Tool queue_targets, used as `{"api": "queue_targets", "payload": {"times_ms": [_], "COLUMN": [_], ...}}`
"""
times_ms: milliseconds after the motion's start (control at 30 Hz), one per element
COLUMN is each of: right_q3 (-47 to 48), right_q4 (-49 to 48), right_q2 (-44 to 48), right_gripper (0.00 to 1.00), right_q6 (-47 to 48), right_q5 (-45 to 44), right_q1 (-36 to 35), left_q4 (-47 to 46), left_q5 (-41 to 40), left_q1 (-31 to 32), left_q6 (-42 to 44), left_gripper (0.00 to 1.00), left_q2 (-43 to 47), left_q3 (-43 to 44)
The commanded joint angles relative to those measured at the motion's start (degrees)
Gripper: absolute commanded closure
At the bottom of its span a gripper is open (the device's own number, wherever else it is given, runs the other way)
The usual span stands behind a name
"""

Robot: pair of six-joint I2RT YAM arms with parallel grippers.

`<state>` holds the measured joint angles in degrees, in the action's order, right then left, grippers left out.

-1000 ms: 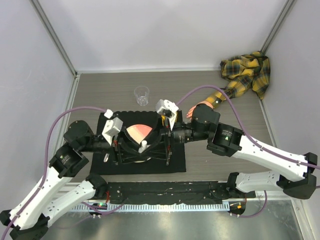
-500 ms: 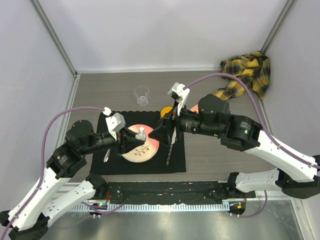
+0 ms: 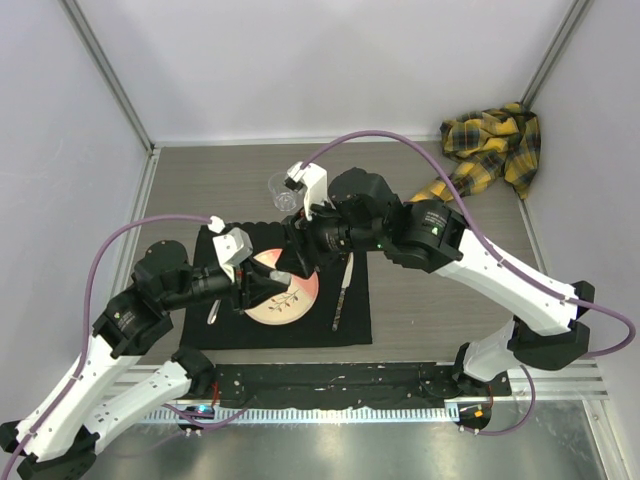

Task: Paint the nails

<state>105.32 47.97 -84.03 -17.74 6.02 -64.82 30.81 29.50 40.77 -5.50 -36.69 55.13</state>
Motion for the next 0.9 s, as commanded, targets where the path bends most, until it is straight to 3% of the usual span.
{"api": "queue_targets", "payload": {"times_ms": [0,200,867], "right_q3": [4.11,4.11,4.11], "right_q4": [0.99,0.99,0.99], "right_q2": [0.18,-0.52,-2.37], "right_gripper": [0.47,0.6,0.67], "right_q6": [1.21,1.48,3.06], "right_q5": [2.41,3.29,3.64], "right_q1": [-0.13,-0.13,-0.05], "left_q4": [-0.75,-0.75,-0.48], "left_q5": [-0.14,-0.05,0.83], "left_q1": [0.1,0.1,0.1], "left_q6": [0.58,0.75,1.1], "left_gripper": [1.0,1.0,1.0], "left_q2": [0.21,-0.05,-0.84], "left_q3": [1.56,1.2,1.38]}}
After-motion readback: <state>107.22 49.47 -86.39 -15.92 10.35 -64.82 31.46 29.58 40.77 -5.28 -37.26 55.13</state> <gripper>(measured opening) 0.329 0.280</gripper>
